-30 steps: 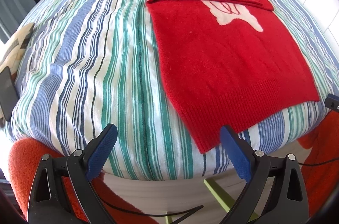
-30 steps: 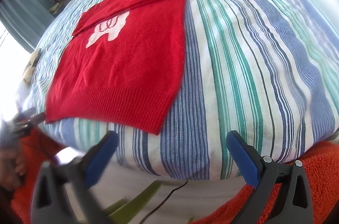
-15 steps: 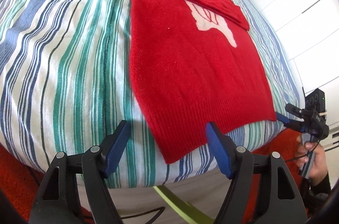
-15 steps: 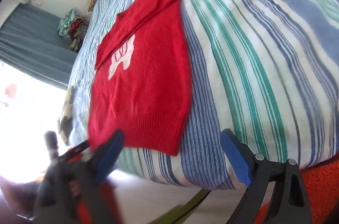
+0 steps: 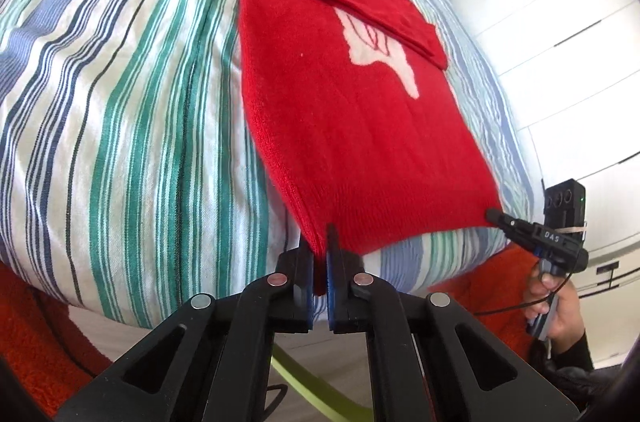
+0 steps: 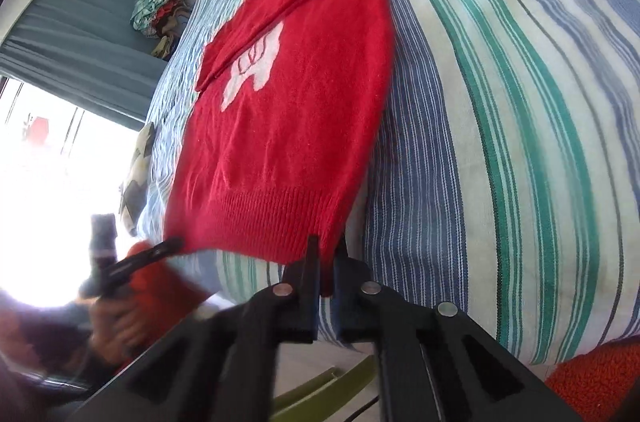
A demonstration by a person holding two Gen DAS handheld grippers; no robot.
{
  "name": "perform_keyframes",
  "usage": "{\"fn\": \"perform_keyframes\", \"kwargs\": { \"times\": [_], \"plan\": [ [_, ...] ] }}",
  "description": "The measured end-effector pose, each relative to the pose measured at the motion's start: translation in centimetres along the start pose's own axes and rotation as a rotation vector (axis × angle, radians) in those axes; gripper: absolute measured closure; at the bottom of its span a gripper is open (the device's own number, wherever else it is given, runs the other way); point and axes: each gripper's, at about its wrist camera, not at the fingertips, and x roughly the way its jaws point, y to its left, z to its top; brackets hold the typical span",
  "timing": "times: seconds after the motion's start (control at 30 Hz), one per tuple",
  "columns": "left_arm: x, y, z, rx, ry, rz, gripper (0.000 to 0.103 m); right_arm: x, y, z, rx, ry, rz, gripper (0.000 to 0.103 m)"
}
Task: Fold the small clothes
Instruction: 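Grasp the hem with both grippers and fold it up toward the collar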
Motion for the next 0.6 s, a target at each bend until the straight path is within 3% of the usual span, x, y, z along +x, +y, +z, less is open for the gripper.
{"fn": "perform_keyframes", "kwargs": {
  "times": [0.17, 0.27, 0.47, 0.6],
  "plan": [
    [-1.8, -0.8, 4.2, -0.035, -0.112, -0.072, 0.101, -1.9, 2.1, 1.7, -0.042, -0.116, 0.019, 0.098],
    [-1.3, -1.2, 8.4, -0.024, -0.166, -0.05, 0.101, -2.2, 3.3, 4.5, -0.075, -0.201, 0.013, 0.098],
    [0.9, -1.3, 17.8, -0.013, -0.25, 0.016, 0.101, -0.1, 5.1, 13.4, -0.145, -0.333, -0.05, 0.098],
    [3.5, -0.6, 24.2, -0.027, -0.276, 0.053, 0.101, 2.2, 6.0, 20.3, -0.183, -0.369, -0.102, 0.098]
  ]
}}
